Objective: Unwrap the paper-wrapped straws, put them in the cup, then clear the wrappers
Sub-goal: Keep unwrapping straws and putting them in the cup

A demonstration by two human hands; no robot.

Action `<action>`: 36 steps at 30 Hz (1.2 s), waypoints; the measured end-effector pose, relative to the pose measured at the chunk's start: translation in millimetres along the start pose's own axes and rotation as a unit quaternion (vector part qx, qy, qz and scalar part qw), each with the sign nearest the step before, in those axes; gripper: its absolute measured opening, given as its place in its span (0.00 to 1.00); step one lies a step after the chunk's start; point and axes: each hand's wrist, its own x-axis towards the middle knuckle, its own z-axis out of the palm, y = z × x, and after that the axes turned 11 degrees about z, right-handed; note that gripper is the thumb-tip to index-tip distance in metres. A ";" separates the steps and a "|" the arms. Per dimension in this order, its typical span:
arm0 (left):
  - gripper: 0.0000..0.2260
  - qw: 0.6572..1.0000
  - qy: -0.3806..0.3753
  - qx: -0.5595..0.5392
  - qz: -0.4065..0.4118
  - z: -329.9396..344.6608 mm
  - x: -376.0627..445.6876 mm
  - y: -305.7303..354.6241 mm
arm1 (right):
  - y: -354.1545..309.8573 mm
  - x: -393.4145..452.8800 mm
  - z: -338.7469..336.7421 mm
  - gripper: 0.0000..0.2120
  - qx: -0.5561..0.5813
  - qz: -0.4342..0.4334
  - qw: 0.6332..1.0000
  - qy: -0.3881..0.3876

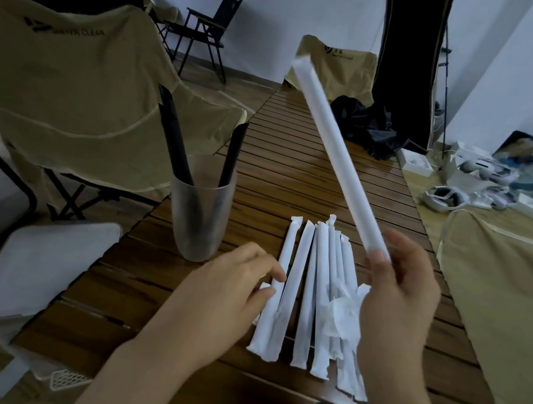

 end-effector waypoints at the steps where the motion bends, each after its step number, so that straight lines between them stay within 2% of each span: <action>1: 0.10 1.000 0.003 -0.011 0.007 -2.2 0.5 0.7 | -1.4 2.8 -3.3 0.09 0.016 0.018 0.999 -0.040; 3: 0.11 0.999 0.014 -0.045 0.016 -8.3 2.0 4.1 | -2.3 6.3 -8.0 0.10 0.024 0.033 0.991 -0.128; 5: 0.15 0.996 0.039 -0.069 0.031 -15.1 4.2 9.2 | -2.1 7.4 -9.5 0.10 0.000 0.013 0.981 -0.193; 7: 0.14 0.993 0.061 -0.076 0.067 -20.2 5.6 13.6 | -1.8 6.5 -8.8 0.11 -0.032 -0.021 0.970 -0.239; 10: 0.11 0.986 0.089 -0.036 0.136 -21.1 2.6 18.8 | -1.6 2.8 -4.3 0.11 -0.093 -0.058 0.946 -0.305; 13: 0.10 0.981 0.113 0.012 0.156 -18.1 2.3 21.2 | -0.8 -1.0 1.2 0.10 -0.110 -0.058 0.929 -0.349; 15: 0.11 0.982 0.115 0.055 0.139 -16.2 3.8 18.3 | 0.9 -2.1 2.7 0.10 -0.121 -0.048 0.927 -0.351; 19: 0.14 0.988 0.060 0.124 0.071 -17.4 2.9 3.4 | 4.8 -2.7 3.8 0.12 -0.177 -0.024 0.918 -0.354; 23: 0.12 0.992 -0.011 0.125 0.031 -20.8 -1.4 2.3 | 6.1 -5.5 7.1 0.16 -0.211 -0.014 0.909 -0.358; 26: 0.14 0.996 -0.025 0.088 0.021 -17.2 -4.6 0.3 | 5.2 -5.8 8.6 0.12 -0.227 -0.019 0.909 -0.349; 32: 0.16 0.990 -0.066 0.124 -0.004 -23.3 -2.5 -4.1 | 7.5 -3.8 8.8 0.06 -0.260 0.000 0.904 -0.338; 36: 0.16 0.978 -0.116 0.172 0.022 -23.8 -0.1 -0.8 | 7.0 -5.0 11.3 0.07 -0.264 0.020 0.906 -0.330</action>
